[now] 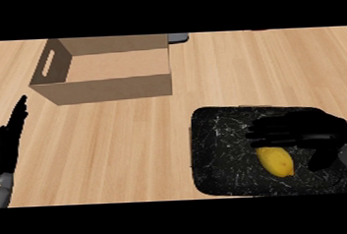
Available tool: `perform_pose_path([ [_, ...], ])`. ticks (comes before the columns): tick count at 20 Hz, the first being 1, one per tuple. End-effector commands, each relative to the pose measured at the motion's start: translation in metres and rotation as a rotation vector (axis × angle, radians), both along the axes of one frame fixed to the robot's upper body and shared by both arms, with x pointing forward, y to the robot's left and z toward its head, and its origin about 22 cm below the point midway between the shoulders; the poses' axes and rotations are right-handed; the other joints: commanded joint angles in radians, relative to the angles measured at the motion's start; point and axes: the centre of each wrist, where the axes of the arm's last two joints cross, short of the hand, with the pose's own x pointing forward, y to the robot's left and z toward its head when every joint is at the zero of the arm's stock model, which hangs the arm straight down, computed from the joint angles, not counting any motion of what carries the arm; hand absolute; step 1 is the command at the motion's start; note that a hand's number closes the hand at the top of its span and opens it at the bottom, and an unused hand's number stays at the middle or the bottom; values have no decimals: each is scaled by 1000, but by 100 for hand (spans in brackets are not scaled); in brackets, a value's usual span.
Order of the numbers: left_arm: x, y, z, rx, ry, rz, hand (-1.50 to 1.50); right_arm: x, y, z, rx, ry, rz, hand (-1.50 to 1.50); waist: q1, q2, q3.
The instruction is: Pick the lemon from the tray and place it in the cardboard box
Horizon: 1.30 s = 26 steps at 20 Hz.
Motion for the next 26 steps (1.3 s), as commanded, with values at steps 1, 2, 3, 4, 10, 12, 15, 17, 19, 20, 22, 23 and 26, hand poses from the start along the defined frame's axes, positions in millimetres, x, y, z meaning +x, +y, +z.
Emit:
perform_pose_path([
  [1,0,12,2,-4,0,-4,0,-3,-13,4,22,91,102,-150,3,2,0],
  [2,9,-8,0,1,-9,20,0,-18,1,21,-13,85,98,-150,-12,-2,-1],
  [3,1,4,-12,-12,7,9,0,-17,-7,1,-37,44,75,-150,-2,1,0],
  [4,9,3,7,2,-11,0,0,-14,15,0,-56,22,76,-150,1,0,0],
  [10,-5,14,3,8,-13,7,0,-48,12,-26,-119,40,19,-150,-3,-1,0],
  [12,18,-4,27,0,-15,-8,0,-13,33,-27,-140,36,13,-150,8,3,1],
  [15,-4,1,9,5,-13,4,0,-26,44,-39,-57,-18,-34,150,6,1,0],
  [17,1,-4,6,-18,6,-15,0,-18,40,-37,51,-96,-46,150,5,2,1],
  [19,-12,15,-11,-2,-9,4,0,-20,38,-33,57,-112,-60,150,2,2,0],
  [20,1,8,1,7,-12,0,0,-27,31,-47,78,-130,-75,150,-1,2,1],
  [22,2,-13,6,5,-16,-6,0,-19,39,-51,100,-170,-80,150,6,2,1],
  [23,-13,-1,-15,-4,8,0,0,-22,34,-35,121,-186,-80,150,0,0,0],
  [26,4,-4,0,-5,-27,14,0,-15,30,-19,196,-252,-119,150,-6,-1,0],
])
